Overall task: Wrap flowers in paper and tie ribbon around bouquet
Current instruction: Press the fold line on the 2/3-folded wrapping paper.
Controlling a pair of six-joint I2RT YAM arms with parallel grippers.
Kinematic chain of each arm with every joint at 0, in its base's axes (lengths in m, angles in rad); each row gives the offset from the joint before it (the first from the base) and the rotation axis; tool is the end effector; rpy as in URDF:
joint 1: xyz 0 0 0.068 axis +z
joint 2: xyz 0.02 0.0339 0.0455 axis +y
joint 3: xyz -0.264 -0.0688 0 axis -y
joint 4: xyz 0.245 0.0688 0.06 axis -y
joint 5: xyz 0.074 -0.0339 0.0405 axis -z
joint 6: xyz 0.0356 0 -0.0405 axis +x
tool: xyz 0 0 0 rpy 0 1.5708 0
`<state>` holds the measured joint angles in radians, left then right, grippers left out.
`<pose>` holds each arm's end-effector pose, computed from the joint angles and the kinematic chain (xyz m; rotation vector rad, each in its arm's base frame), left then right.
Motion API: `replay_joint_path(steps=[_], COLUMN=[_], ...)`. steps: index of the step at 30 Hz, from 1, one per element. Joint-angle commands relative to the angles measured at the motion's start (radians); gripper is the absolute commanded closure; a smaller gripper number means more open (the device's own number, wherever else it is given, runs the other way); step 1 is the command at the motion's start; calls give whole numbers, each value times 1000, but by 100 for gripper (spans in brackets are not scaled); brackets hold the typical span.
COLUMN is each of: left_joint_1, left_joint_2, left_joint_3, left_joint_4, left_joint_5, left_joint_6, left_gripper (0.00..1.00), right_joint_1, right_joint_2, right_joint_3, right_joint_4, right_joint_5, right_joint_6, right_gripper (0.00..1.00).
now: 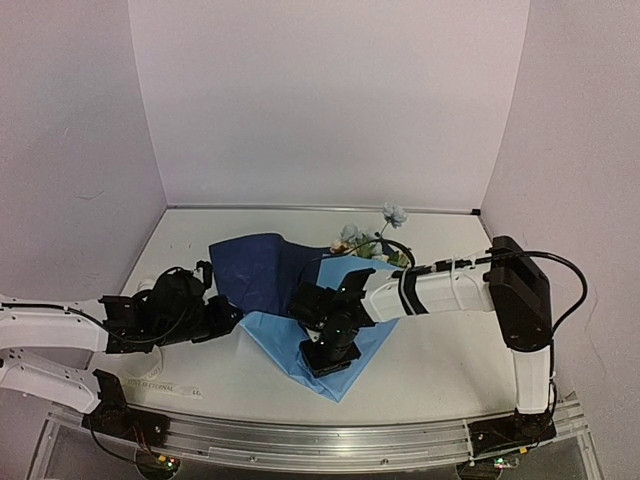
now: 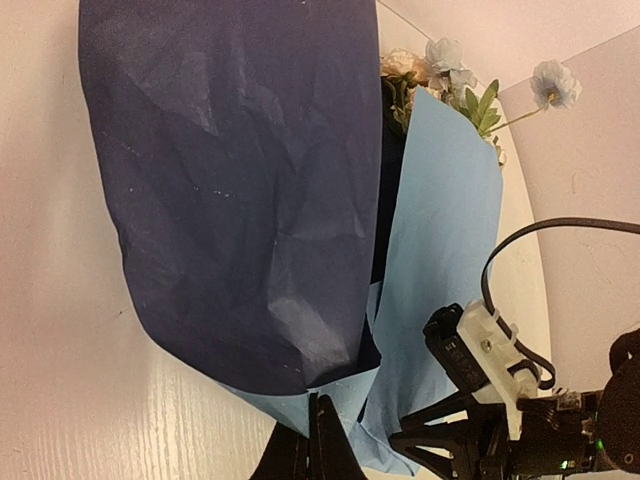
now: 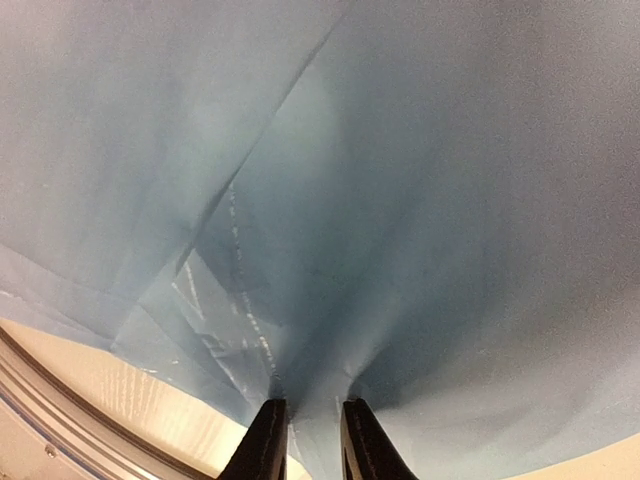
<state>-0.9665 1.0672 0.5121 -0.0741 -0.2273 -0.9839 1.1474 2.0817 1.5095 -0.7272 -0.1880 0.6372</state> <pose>0.1318 -0.1767 0.2026 -0.1542 2.3074 -0.8249 0.1652 0.3827 0.1566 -0.8143 2.9658 0.5089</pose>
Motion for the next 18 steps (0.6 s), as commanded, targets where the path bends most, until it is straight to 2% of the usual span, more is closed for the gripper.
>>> replay_joint_path(steps=[1, 18], left_joint_1=[-11, -16], left_joint_2=[-14, -6], left_joint_3=[-1, 20], left_joint_4=[-11, -22], left_joint_5=[-44, -26], left_joint_6=[-30, -21], left_gripper=[100, 100], right_joint_1=[36, 47], right_joint_2=[18, 100], right_joint_3=[26, 93], right_joint_4=[-2, -32], right_joint_5=[11, 100], right_joint_6=[28, 30], right_gripper=[80, 81])
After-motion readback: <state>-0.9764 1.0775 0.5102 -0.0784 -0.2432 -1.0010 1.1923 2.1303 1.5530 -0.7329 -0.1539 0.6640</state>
